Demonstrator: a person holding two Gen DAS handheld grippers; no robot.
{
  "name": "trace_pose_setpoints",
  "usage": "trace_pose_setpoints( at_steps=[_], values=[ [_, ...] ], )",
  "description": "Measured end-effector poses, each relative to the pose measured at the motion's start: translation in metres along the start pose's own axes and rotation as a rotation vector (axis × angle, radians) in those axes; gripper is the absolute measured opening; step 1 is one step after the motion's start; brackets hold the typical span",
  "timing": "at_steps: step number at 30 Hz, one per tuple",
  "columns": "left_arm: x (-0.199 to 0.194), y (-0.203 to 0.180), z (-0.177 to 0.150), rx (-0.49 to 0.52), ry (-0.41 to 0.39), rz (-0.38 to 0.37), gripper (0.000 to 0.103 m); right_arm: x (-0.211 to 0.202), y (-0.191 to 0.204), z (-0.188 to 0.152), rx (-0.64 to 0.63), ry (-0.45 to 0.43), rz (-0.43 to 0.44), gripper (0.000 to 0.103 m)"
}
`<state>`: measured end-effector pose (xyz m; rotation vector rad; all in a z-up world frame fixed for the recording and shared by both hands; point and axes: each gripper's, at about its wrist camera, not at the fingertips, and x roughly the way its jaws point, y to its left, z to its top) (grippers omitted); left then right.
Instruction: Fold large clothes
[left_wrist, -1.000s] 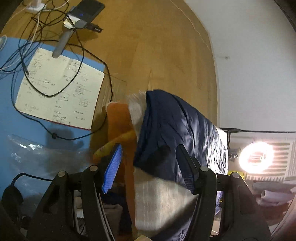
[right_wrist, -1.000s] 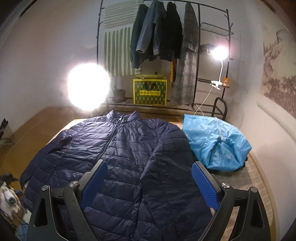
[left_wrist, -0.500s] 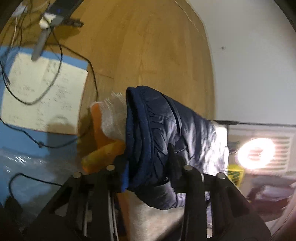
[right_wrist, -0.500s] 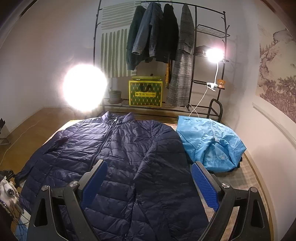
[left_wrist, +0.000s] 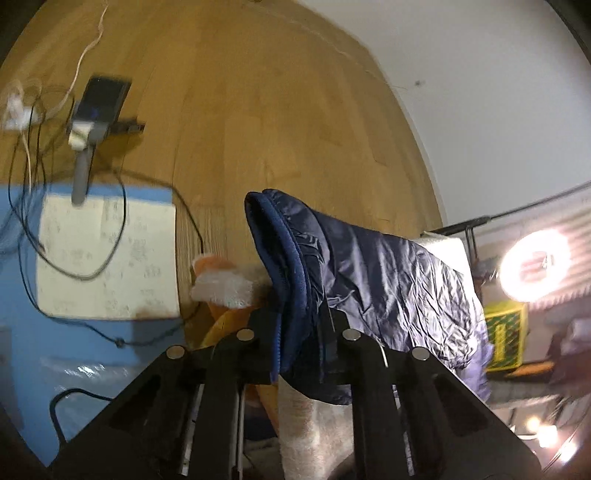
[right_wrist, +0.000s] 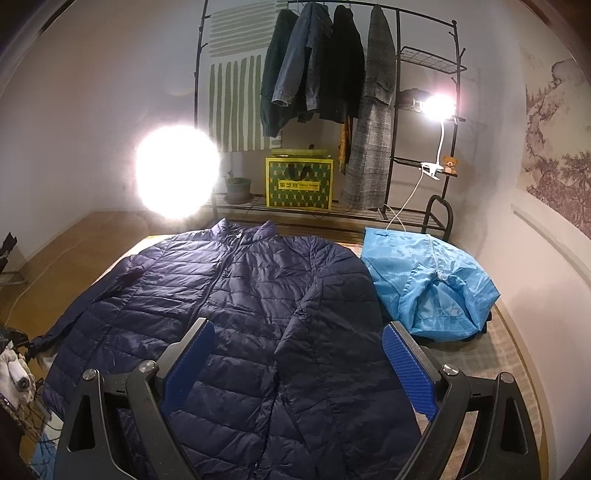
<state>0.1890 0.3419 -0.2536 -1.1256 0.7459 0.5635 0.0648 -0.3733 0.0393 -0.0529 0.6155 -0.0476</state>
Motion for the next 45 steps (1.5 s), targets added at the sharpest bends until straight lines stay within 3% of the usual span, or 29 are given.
trace_pose_setpoints(
  at_steps=[8,15,18,23,26,29,32,37,40,45],
  values=[
    [-0.025,-0.032,0.005,0.154,-0.034,0.065,0.012,0.0,0.003,-0.002,-0.011,0.0,0.006,0.093],
    [-0.045,-0.069,0.005,0.292,-0.102,0.043,0.009,0.006,0.003,-0.004,0.013,0.011,0.029,0.093],
    [-0.041,-0.083,-0.004,0.322,-0.07,-0.009,0.008,0.012,0.004,-0.006,0.025,0.032,0.045,0.093],
    [-0.047,-0.134,-0.039,0.466,-0.046,-0.099,0.007,0.021,-0.002,-0.01,0.064,0.062,0.06,0.088],
    [-0.057,-0.18,-0.069,0.58,-0.032,-0.175,0.006,0.029,-0.008,-0.012,0.096,0.085,0.089,0.079],
    [-0.067,-0.229,-0.105,0.699,-0.018,-0.255,0.006,0.04,-0.009,-0.012,0.116,0.104,0.13,0.063],
    [-0.066,-0.276,-0.147,0.808,0.036,-0.337,0.006,0.055,-0.013,-0.012,0.149,0.124,0.182,0.051],
    [-0.037,-0.335,-0.233,0.97,0.162,-0.401,0.006,0.084,-0.023,-0.011,0.22,0.152,0.237,0.046],
    [-0.009,-0.355,-0.287,1.012,0.281,-0.413,0.005,0.108,-0.031,-0.01,0.271,0.19,0.266,0.045],
    [0.023,-0.362,-0.372,1.065,0.402,-0.418,0.005,0.147,-0.031,-0.005,0.287,0.256,0.314,0.045]
  ],
)
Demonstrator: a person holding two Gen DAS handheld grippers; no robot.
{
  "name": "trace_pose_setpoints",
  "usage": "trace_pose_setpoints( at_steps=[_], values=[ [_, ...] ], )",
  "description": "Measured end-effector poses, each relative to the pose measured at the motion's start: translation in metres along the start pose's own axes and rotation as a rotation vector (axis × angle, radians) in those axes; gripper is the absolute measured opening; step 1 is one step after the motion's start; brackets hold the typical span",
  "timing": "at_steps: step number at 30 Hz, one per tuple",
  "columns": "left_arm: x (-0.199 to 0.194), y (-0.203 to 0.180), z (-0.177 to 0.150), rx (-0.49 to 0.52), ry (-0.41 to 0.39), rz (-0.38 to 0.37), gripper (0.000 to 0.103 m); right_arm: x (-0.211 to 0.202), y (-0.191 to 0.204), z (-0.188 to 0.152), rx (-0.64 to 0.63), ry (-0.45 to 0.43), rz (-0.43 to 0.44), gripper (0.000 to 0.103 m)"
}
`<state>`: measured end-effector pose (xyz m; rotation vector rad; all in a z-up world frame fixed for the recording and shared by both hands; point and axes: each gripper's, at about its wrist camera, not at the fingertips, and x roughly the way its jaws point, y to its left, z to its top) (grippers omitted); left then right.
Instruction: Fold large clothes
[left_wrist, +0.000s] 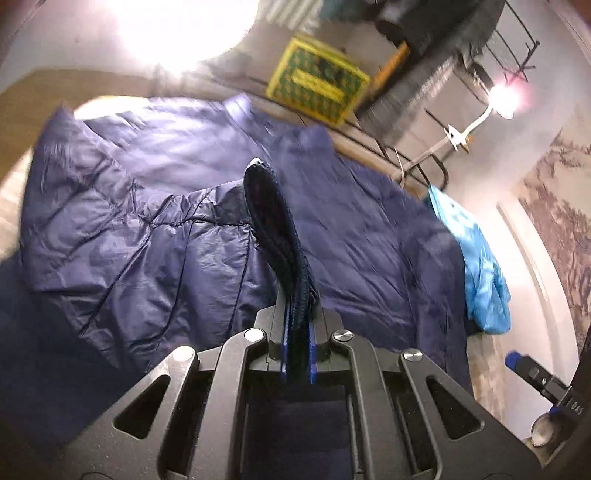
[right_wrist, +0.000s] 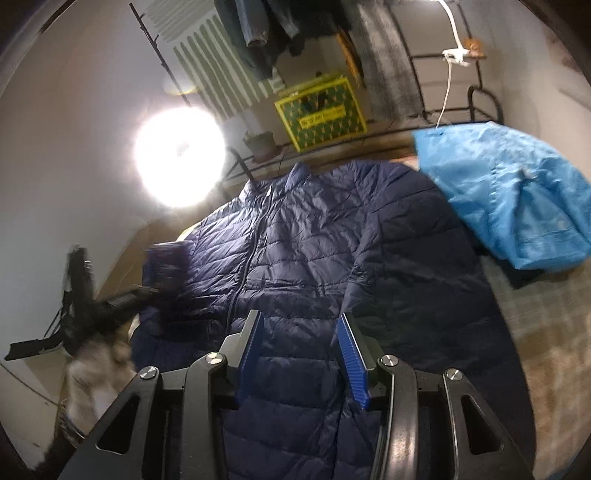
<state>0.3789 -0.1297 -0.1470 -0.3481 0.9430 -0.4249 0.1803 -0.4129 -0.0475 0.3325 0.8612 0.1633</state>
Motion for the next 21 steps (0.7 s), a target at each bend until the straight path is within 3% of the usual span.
trace_pose_setpoints(
  at_steps=[3,5,6,9,10,14,18,21],
  values=[
    [0.023,-0.008,-0.013,-0.01,0.033,-0.026,0.005,0.02,0.008,0.011,-0.046,0.024,0.004,0.047],
    [0.028,-0.009,-0.016,-0.021,0.048,-0.039,0.006,0.033,0.011,0.018,-0.063,0.035,0.013,0.059],
    [0.03,-0.008,-0.016,-0.034,0.061,-0.05,0.01,0.04,0.012,0.021,-0.062,0.041,0.018,0.065],
    [0.023,-0.001,-0.014,-0.048,0.089,-0.101,0.042,0.067,0.011,0.031,-0.026,0.093,0.062,0.066],
    [0.014,0.001,-0.014,-0.043,0.08,-0.115,0.047,0.078,0.01,0.034,-0.008,0.119,0.087,0.066],
    [-0.028,0.011,-0.018,0.014,0.057,-0.148,0.049,0.122,0.017,0.037,0.036,0.215,0.144,0.069],
    [-0.075,0.041,-0.02,0.064,-0.032,-0.034,0.049,0.168,0.026,0.038,0.048,0.299,0.134,0.072],
    [-0.095,0.084,-0.015,0.068,-0.086,0.129,0.049,0.2,0.024,0.034,0.103,0.372,0.121,0.071]
  ],
)
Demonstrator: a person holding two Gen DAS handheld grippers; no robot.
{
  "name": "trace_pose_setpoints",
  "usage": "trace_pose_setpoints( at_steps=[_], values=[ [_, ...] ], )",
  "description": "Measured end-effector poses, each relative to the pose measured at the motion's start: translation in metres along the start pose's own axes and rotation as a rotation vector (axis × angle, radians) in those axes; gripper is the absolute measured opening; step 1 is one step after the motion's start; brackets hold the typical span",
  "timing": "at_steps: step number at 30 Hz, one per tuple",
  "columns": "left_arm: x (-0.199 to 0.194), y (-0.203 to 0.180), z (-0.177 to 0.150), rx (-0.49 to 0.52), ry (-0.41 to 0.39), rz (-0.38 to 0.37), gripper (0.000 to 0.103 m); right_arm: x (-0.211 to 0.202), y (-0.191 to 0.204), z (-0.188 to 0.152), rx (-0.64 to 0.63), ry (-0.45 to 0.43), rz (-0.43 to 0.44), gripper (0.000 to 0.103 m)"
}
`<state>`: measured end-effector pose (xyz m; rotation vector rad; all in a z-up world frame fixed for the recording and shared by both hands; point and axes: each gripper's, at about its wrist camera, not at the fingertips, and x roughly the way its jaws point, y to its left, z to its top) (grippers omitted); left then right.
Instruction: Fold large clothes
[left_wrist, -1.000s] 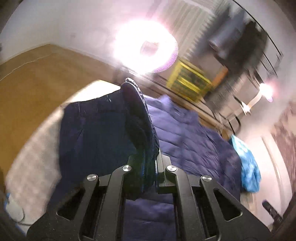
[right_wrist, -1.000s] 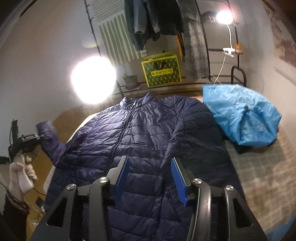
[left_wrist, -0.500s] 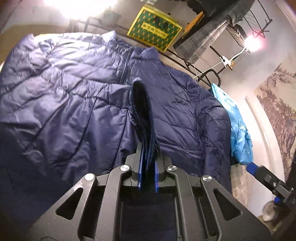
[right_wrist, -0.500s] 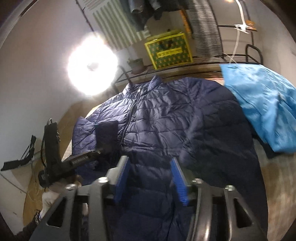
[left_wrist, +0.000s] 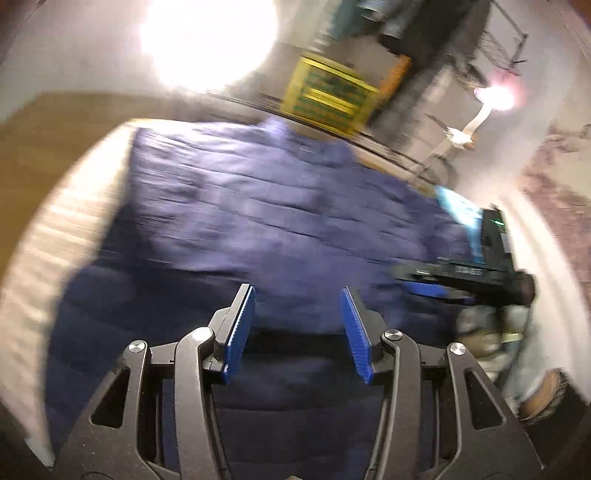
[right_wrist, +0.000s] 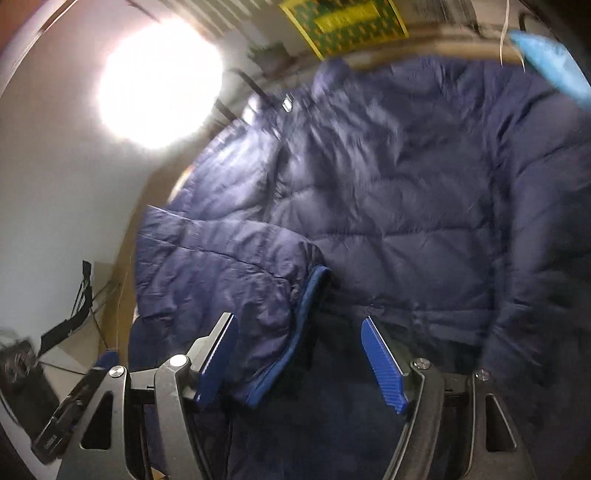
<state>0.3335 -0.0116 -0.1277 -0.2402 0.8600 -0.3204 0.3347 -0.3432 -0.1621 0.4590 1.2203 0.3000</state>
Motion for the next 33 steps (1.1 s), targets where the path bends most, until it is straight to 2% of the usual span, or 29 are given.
trace_pose_setpoints(
  at_steps=[2,4,6,7,8,13,16,19,21,26,28,31,33],
  values=[
    [0.001,0.03,0.002,-0.033,0.007,0.067,0.049,0.015,0.001,0.004,0.004,0.024,0.009,0.066],
    [0.008,0.063,0.005,-0.08,0.025,0.094,0.048,0.025,0.007,0.007,-0.021,0.037,-0.001,0.052],
    [0.018,0.084,0.005,-0.103,0.049,0.114,0.045,0.033,0.017,0.012,-0.067,0.046,-0.022,0.023],
    [0.024,0.094,0.004,-0.11,0.058,0.127,0.043,0.035,0.021,0.016,-0.089,0.041,-0.029,0.017],
    [0.028,0.1,0.004,-0.112,0.063,0.153,0.042,0.036,0.026,0.022,-0.112,0.029,-0.042,0.007],
    [0.046,0.121,0.002,-0.117,0.067,0.27,0.041,0.01,0.048,0.063,-0.242,-0.126,-0.168,0.003],
    [0.058,0.134,-0.002,-0.131,0.098,0.307,0.041,-0.008,0.043,0.092,-0.237,-0.243,-0.241,0.003],
    [0.063,0.143,-0.007,-0.144,0.116,0.312,0.041,0.002,0.025,0.109,-0.186,-0.216,-0.241,0.003],
    [0.06,0.141,-0.007,-0.135,0.114,0.315,0.041,0.015,0.023,0.11,-0.198,-0.194,-0.246,0.003],
    [0.048,0.131,0.001,-0.118,0.083,0.316,0.041,0.027,0.012,0.119,-0.193,-0.167,-0.245,0.003],
    [0.039,0.125,0.005,-0.111,0.058,0.307,0.041,0.036,0.001,0.122,-0.16,-0.136,-0.271,0.003],
    [0.023,0.114,0.01,-0.089,0.023,0.294,0.041,0.042,-0.008,0.114,-0.171,-0.122,-0.336,0.004],
    [0.013,0.109,0.014,-0.086,0.003,0.284,0.041,0.044,-0.013,0.113,-0.175,-0.116,-0.348,0.005]
  ],
)
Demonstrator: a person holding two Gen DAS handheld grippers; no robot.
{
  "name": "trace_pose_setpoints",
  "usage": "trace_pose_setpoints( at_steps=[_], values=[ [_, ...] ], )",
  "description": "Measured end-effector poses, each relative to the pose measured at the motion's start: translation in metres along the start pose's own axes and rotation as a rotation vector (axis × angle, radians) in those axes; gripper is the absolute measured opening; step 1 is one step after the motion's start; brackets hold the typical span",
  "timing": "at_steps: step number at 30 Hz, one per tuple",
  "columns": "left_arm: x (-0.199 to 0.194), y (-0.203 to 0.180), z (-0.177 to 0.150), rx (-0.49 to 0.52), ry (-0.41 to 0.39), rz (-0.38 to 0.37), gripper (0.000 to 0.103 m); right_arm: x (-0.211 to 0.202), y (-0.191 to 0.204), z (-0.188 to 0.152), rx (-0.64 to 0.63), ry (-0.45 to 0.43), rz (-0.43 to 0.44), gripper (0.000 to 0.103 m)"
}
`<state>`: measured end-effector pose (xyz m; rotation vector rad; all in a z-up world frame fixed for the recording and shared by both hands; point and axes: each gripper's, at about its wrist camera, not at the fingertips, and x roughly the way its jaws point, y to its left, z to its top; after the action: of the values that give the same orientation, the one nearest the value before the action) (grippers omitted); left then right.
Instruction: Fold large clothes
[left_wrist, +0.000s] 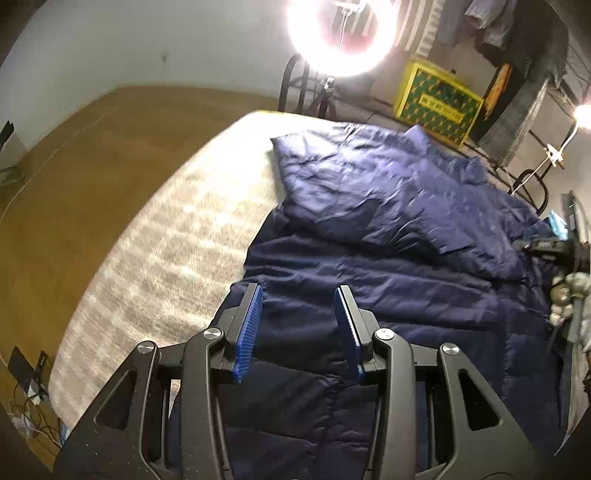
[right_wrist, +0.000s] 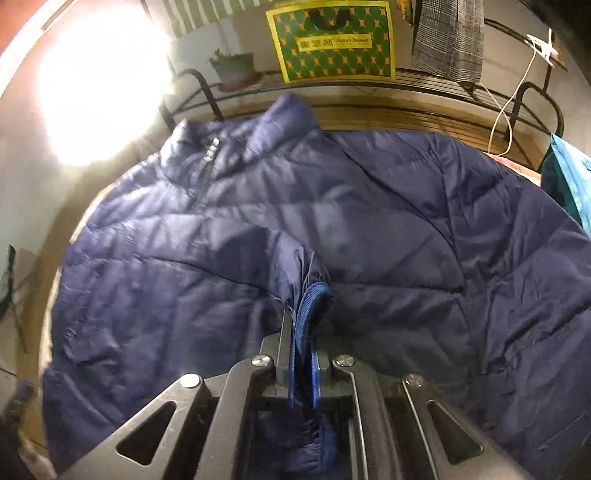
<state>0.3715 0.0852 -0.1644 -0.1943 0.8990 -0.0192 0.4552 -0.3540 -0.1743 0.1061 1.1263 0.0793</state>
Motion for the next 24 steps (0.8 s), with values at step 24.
trace_pose_setpoints(
  at_steps=[24],
  values=[
    [-0.134,-0.087,-0.028,0.088,-0.132,-0.277,0.041,-0.229,-0.077,-0.105,-0.018,-0.236,0.175,0.044]
  ],
)
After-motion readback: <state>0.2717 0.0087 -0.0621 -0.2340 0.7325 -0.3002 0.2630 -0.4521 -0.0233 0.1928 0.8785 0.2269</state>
